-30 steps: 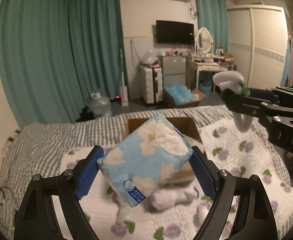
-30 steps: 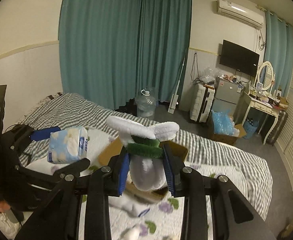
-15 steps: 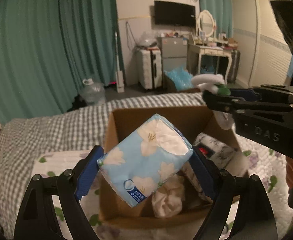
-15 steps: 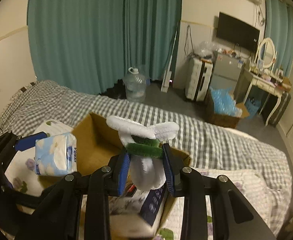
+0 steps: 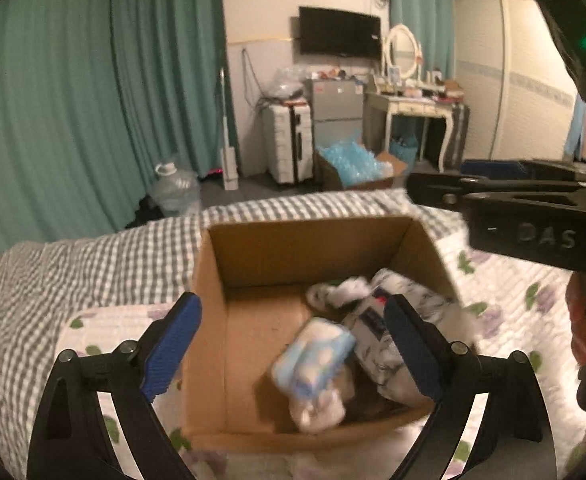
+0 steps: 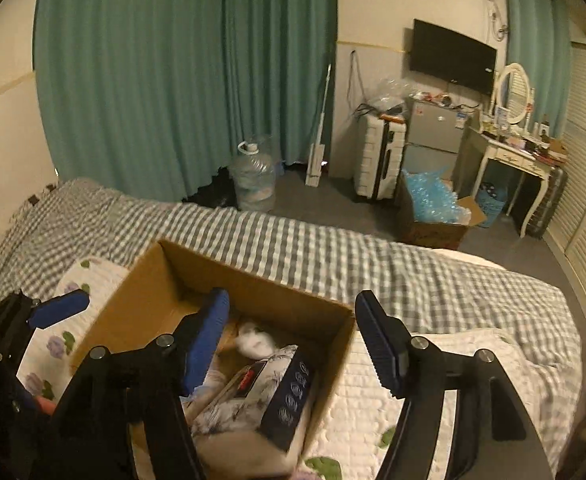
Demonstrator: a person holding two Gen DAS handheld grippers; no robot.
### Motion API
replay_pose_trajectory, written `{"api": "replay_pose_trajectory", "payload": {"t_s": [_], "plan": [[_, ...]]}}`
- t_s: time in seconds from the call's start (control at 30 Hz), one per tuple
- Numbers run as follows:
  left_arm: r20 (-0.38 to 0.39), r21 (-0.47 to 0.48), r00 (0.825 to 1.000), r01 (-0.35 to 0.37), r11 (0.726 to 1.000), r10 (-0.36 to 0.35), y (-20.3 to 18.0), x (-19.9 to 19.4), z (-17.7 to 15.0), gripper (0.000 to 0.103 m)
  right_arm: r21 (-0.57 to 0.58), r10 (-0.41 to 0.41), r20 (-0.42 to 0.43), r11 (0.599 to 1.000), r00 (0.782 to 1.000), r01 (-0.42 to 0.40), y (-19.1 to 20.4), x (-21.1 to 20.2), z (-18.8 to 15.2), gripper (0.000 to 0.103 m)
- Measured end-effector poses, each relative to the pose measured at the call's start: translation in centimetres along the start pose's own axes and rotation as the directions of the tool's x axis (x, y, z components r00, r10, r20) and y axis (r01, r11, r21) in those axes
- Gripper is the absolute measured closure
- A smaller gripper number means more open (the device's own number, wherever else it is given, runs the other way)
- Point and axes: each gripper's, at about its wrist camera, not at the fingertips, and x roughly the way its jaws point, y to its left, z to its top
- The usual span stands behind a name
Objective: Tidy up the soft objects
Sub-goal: 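Withdraw both tools and lower the right tool onto the white cotton roll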
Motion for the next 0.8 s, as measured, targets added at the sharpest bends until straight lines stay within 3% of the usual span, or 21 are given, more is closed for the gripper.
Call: {"api": "replay_pose_trajectory", "payload": {"t_s": [0.07,0.3,0.37,0.5,0.6,0.8], "plan": [[0.016,-0.028,1.000,0.014,1.000,-0.014,0.4,-1.9,0.4,0.009,0.003,-0.018,0.026,1.000,0.999,0.018,-0.1,-2.8,0.4,0.037],[0.109,-0.050,0.994,0.023,0.998,-0.017,1.4,-10.8,2.1,0.005,0.018,-0.064,0.084,0.998,0.994,0.063,0.0,-14.2,1.5,0.021],[0.136,-0.041,0.991,0.016,0.999,-0.010,1.9,-13.7,2.5,0.000,0.012,-0.073,0.103,0.997,0.992,0.072,0.4,-17.6,1.8,0.015],[0.211,-0.019,0.977,-0.024,1.000,0.028,2.5,-19.9,2.9,0.000,-0.002,-0.080,0.151,0.997,0.985,0.082,1.7,-24.0,1.3,0.008],[0.233,-0.020,0.972,-0.025,0.999,0.029,3.1,-23.4,2.6,0.000,-0.001,-0.071,0.170,0.997,0.983,0.072,2.5,-27.3,0.4,0.000],[0.238,-0.037,0.971,-0.031,0.999,0.039,4.1,-27.2,0.1,0.000,-0.028,-0.074,0.189,0.996,0.979,0.080,3.9,-30.6,-2.4,0.000]]}}
